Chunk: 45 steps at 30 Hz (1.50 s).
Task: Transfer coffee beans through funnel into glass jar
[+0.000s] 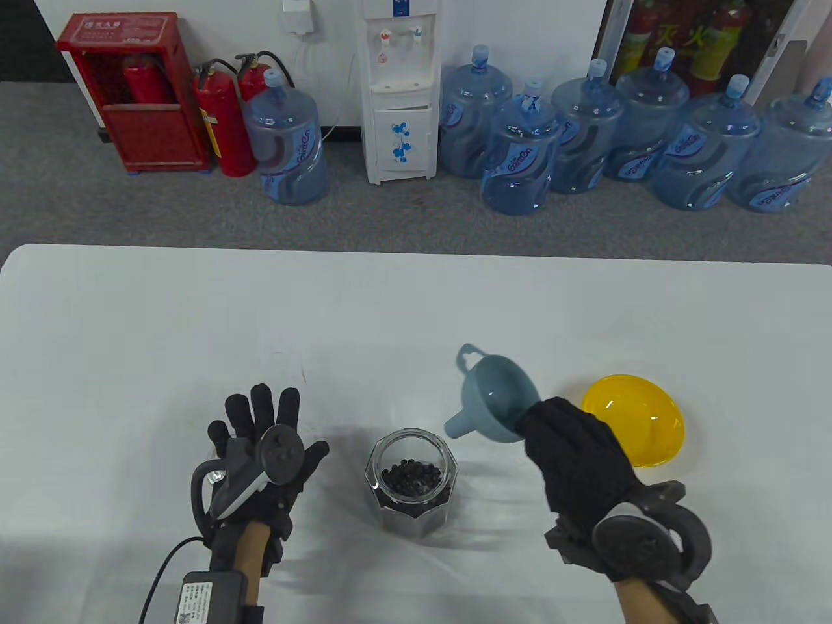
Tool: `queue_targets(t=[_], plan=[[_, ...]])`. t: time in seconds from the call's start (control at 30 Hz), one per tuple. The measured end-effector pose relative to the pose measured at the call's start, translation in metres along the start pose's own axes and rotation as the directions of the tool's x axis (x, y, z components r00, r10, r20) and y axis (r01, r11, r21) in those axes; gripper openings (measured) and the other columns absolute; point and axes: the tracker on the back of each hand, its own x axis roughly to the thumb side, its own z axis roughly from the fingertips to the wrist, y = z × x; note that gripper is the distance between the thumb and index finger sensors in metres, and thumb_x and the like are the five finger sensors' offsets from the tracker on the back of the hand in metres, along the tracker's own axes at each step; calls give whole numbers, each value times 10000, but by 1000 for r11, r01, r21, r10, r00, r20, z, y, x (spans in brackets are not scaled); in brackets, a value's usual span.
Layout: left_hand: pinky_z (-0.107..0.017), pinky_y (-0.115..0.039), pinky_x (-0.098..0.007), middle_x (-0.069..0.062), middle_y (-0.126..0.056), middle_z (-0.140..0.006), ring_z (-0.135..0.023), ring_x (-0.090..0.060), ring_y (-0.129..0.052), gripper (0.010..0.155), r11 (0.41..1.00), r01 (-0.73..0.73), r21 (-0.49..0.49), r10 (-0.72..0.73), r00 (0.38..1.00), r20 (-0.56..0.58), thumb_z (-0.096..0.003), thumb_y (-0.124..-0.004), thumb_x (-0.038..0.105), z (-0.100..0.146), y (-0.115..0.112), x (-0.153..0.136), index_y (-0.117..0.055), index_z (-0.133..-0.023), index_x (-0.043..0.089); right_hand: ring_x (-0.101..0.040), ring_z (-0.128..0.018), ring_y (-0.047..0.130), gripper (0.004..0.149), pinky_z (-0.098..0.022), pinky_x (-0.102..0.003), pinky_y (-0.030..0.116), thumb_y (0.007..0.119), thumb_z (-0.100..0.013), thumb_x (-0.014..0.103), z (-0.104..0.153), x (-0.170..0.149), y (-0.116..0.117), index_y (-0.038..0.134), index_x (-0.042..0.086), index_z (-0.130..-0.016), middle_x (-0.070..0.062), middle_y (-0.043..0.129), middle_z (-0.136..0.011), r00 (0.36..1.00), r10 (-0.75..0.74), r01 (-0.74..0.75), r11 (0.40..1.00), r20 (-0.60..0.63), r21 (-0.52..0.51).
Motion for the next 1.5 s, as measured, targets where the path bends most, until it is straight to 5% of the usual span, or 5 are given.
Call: queue_targets(t=[0.23,0.53,1.3,1.4,1.5], plan=[[-692,-53,-665,-110,105,-1161,-1039,-462,117,824,1000,5,-12,-5,1000,-5,-523,-425,699,-1,-1,0,5,-1123,331,-367,-866,961,371,-649,-568,783,874,-565,255,2,-100,-14,906,179,-927,-142,946,-916,891,-15,6,1000,-455,-20],[-693,-53,-665,-108,105,-1162,-1040,-462,117,823,1000,10,-22,-10,1000,-13,-523,-424,700,-1,-1,-2,6,-1122,333,-378,-799,991,381,-603,-555,810,870,-571,244,22,-167,4,904,132,-933,-175,967,-866,664,24,53,995,-747,79],[-693,-52,-665,-109,104,-1162,-1041,-462,116,823,1000,12,-29,-13,1000,-17,-523,-424,699,-2,1,-3,6,-1122,333,-360,-847,955,389,-644,-552,767,875,-598,333,28,-175,22,882,169,-950,-150,933,-917,654,406,-210,908,-638,362],[-693,-51,-664,-107,107,-1161,-1041,-461,117,822,1000,18,-22,-18,1000,-14,-523,-424,699,-2,1,-2,6,-1121,334,-422,-936,853,611,-685,-583,708,845,-617,390,28,-172,17,646,168,-1150,-197,810,-1042,649,418,-204,900,-635,385],[-692,-53,-665,-110,105,-1161,-1040,-463,117,824,1000,19,-21,-19,1000,-8,-523,-425,699,-2,0,-1,5,-1122,332,-444,-998,769,666,-704,-598,678,832,-623,415,24,-163,10,565,187,-1189,-205,715,-1116,673,398,-228,913,-624,337]])
